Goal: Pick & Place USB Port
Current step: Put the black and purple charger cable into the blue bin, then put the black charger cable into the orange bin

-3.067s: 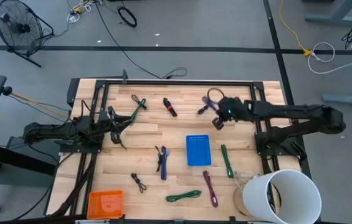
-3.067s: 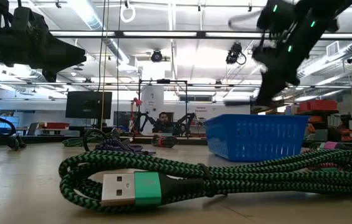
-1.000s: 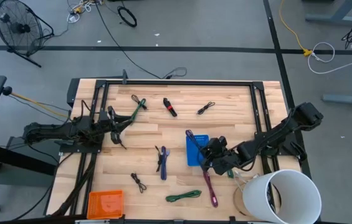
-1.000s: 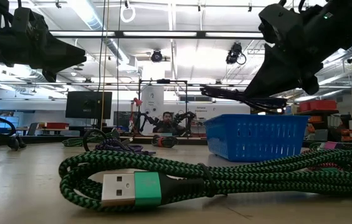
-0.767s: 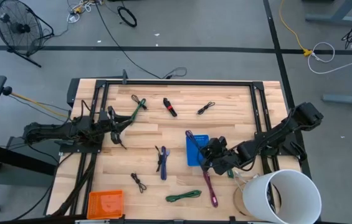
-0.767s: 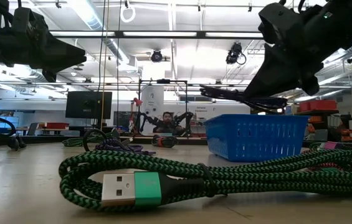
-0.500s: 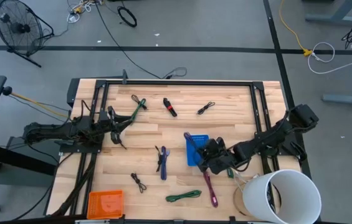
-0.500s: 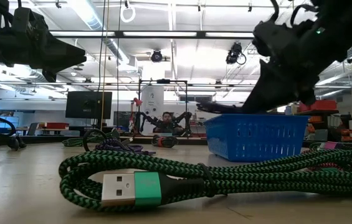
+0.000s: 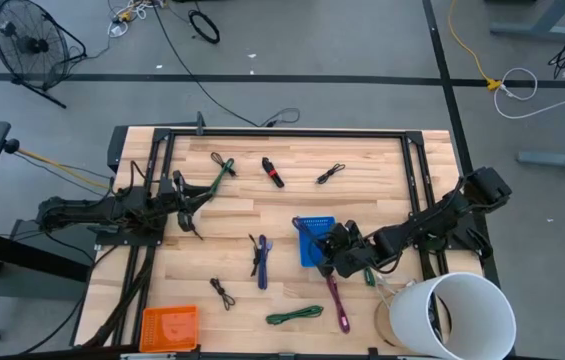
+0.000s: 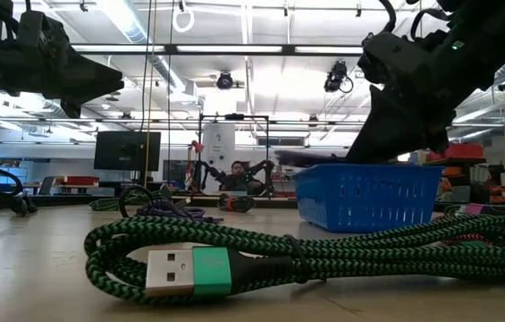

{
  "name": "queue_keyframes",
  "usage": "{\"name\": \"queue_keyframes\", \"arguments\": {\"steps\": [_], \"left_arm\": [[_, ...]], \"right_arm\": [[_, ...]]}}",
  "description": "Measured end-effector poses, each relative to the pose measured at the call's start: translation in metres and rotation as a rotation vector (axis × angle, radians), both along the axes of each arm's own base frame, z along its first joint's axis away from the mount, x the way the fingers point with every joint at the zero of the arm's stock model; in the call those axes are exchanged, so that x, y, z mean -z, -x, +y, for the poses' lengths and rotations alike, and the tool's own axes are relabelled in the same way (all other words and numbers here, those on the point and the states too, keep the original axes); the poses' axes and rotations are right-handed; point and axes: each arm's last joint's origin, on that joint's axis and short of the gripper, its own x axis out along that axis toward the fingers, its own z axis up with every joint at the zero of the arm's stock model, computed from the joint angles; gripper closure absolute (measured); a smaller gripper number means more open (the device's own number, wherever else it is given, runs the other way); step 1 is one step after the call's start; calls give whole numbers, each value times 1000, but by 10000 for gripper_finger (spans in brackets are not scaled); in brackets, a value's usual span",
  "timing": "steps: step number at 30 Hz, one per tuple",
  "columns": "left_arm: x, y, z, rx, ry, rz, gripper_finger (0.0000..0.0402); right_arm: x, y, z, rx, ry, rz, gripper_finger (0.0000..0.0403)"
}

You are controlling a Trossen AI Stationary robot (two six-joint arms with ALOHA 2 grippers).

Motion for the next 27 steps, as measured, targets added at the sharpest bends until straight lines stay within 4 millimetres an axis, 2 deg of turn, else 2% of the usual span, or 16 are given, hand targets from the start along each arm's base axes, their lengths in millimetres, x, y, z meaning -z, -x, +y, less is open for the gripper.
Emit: {"name": "queue_keyframes", "arguments": {"steps": [10, 14, 18, 23, 27], "left_arm": [[0, 0, 0, 0, 0, 0, 289], [0, 0, 0, 0, -1, 0, 289], [0, 0, 0, -1, -3, 1, 289], [0, 0, 0, -1, -3, 1, 289], [0, 0, 0, -1, -3, 0, 289]], "right_arm": [[-1, -1, 0, -34, 39, 1, 246], [-5, -4, -6, -23, 157, -18, 233], [-14, -6, -16, -55, 166, -18, 232], [-35, -6, -39, -74, 248, -26, 232], [-42, -5, -71, 7, 283, 21, 238]]}}
